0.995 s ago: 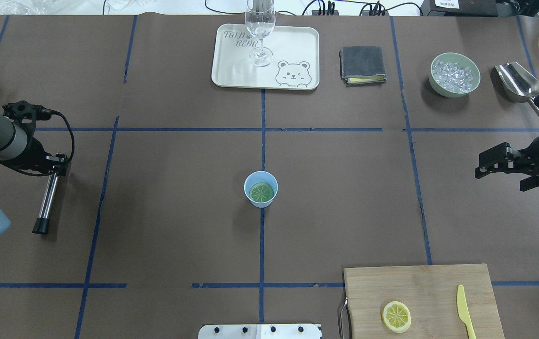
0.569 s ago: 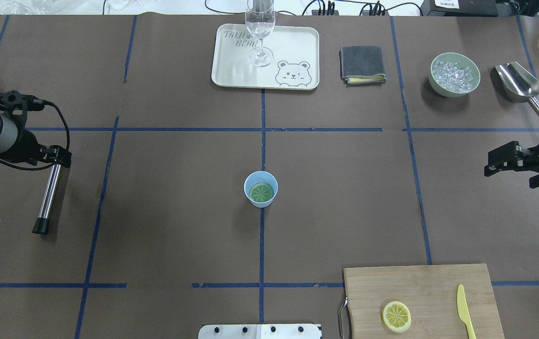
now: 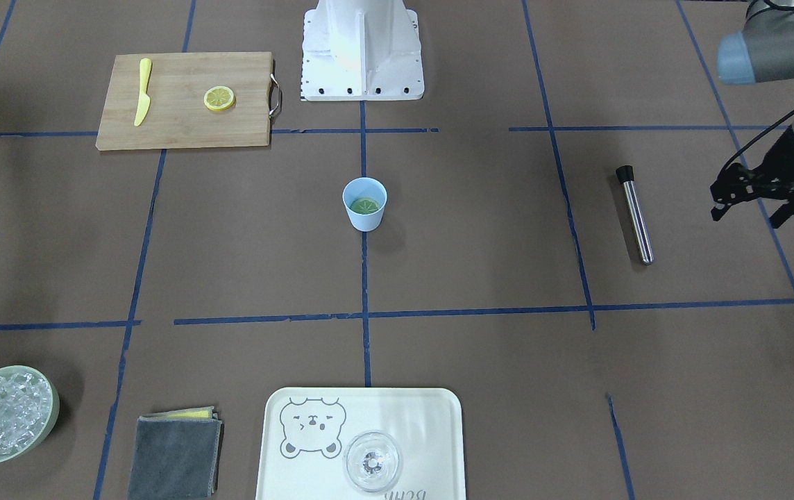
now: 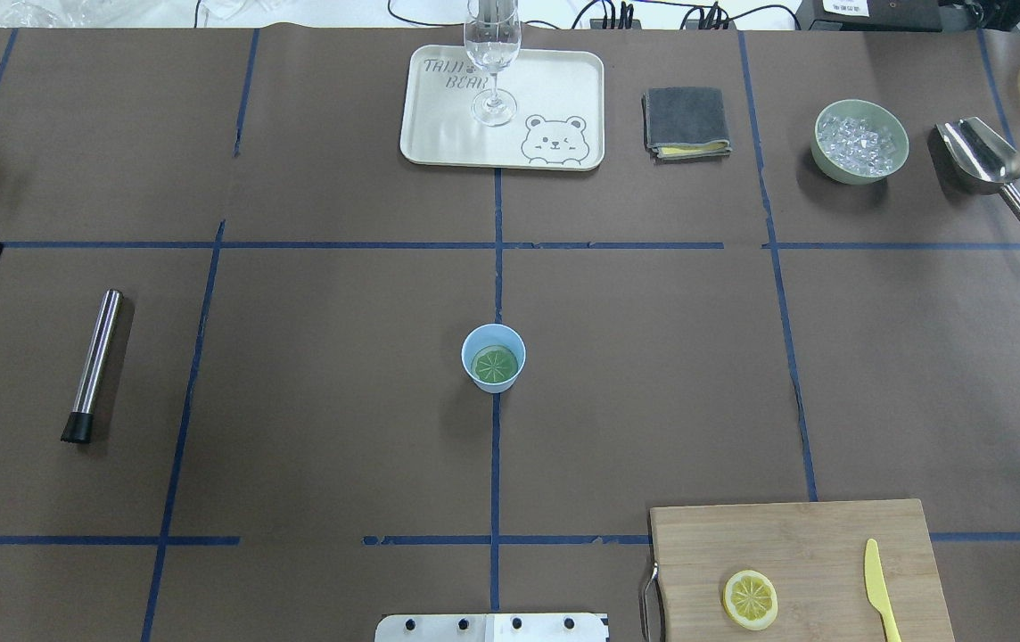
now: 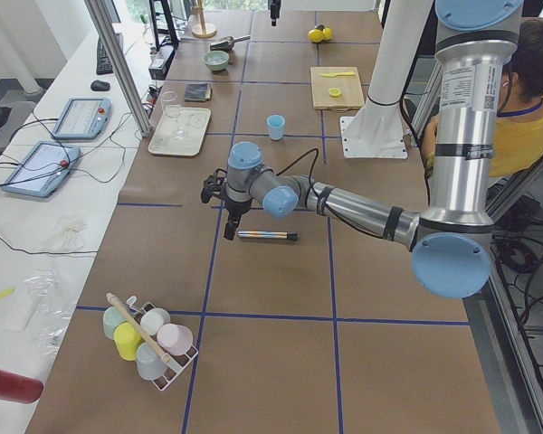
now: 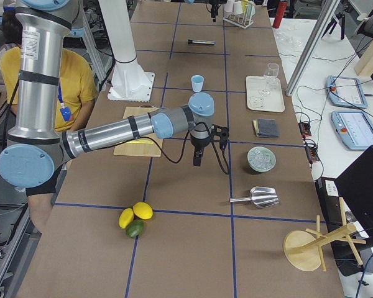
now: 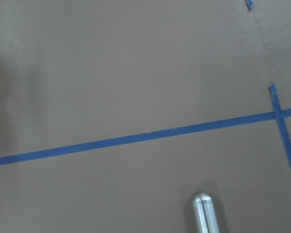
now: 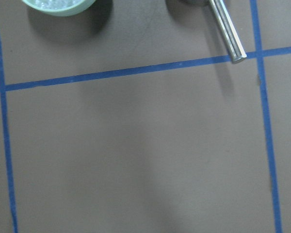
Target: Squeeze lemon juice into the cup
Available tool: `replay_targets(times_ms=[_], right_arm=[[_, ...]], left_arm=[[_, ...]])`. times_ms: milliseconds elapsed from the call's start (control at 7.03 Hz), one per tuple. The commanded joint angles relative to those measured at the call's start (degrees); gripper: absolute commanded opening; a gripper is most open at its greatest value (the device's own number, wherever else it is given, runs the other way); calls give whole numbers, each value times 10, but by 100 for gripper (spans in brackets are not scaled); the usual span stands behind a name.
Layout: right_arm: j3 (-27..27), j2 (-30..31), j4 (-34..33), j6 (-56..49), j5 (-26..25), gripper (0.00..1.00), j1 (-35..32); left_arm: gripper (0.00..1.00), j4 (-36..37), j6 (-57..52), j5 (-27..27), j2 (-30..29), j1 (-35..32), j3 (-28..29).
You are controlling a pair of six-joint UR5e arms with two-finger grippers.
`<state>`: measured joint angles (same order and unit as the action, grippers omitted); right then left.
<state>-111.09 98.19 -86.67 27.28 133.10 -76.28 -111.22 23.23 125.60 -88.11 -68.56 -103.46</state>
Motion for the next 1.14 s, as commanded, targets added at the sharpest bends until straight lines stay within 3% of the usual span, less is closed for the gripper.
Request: replay_targets(times_ms=[0,142,284,427,569,995], right_arm=[[78,-5,-37,-178,5,100,-83],[83,-6,-50,-201,10,100,-92],[87,-6,-52,-201,26,100,-93],[84,-8,-52,-201,48,100,-104],[87,-19,-52,-201,52,100,-106],[71,-12,-50,-201,46,100,-108]], left_arm=[[100,97,-185,46,19,-114,-3],[100,164,-290,47,16,-169,4],[100,244,-336,51,13,-206,-2],[100,271,-342,62,20,-213,-18],[100,272,-341,93,22,-212,-11],[100,265,-338,101,25,-209,4]])
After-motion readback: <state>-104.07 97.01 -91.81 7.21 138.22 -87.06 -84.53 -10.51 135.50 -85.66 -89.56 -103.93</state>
